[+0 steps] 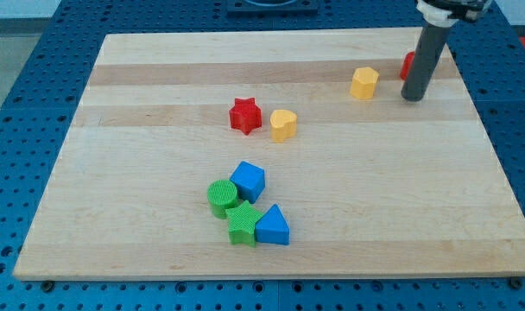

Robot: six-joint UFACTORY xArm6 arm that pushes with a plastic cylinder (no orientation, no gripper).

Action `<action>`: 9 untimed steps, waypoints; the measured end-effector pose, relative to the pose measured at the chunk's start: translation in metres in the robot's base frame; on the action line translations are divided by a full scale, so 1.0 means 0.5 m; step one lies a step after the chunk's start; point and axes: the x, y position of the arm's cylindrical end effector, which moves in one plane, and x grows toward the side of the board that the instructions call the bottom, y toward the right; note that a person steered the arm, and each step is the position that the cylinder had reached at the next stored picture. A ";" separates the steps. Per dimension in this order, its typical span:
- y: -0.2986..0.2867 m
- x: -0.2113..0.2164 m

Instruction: Place the arm in between the yellow hexagon and red circle

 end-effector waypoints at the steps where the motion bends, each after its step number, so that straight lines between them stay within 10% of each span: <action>1: -0.082 0.079; 2: -0.167 0.124; 5: -0.211 -0.151; 9: -0.023 -0.066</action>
